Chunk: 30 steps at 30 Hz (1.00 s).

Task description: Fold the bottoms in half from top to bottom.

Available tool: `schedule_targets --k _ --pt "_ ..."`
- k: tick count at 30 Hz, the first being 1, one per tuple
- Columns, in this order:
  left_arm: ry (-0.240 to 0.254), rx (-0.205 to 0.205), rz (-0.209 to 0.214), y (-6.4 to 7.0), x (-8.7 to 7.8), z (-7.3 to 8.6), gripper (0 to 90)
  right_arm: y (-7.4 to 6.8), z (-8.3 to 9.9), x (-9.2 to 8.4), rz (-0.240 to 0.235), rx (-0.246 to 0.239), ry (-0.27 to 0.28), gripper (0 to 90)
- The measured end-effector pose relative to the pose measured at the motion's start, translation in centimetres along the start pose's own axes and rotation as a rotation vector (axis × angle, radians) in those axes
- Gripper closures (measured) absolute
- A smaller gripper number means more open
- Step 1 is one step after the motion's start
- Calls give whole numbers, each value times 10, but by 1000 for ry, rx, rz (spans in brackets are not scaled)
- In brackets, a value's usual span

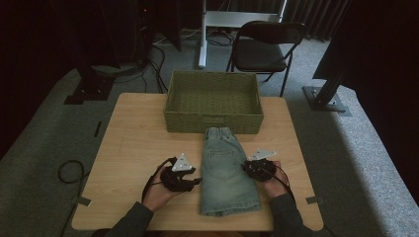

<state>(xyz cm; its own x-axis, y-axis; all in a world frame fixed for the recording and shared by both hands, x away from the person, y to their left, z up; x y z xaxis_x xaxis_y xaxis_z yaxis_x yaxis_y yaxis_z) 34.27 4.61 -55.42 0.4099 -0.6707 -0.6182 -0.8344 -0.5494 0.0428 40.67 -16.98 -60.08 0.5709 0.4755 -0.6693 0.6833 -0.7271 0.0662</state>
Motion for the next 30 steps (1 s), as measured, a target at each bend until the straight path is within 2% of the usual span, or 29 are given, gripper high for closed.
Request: schedule_targets --k 3,5,11,16,20,22,27,30 --pt "16 -3 16 7 -2 0 515 0 1 1 3 -14 1 756" --pt "23 -8 43 17 -1 3 514 1 1 1 4 -11 3 757" --pt "-10 23 99 48 9 17 511 2 1 2 5 -3 12 758" --pt "-21 40 142 67 6 25 498 3 1 3 -8 13 19 757" --pt "-31 27 196 80 7 33 445 3 1 3 -7 14 19 756" --pt "-49 40 182 83 12 38 400 3 1 3 -6 12 19 756" --pt "-108 45 187 85 27 49 336 3 1 2 -8 16 20 756" --pt "-93 48 184 84 29 49 358 3 1 2 -8 16 20 756"
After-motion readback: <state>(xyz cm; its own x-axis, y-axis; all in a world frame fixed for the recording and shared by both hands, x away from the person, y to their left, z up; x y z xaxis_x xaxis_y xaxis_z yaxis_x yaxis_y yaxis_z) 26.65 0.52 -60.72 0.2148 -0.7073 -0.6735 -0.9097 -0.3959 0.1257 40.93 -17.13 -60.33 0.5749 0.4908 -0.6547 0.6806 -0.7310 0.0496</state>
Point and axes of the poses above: each handheld gripper's, and its own axes: x roughly forward along the jaws, z roughly out of its underside, y roughly to its right, the point moved 10 cm from there along x, roughly forward along the jaws, and after that the axes turned 4 degrees about y, right-handed, at the moved point
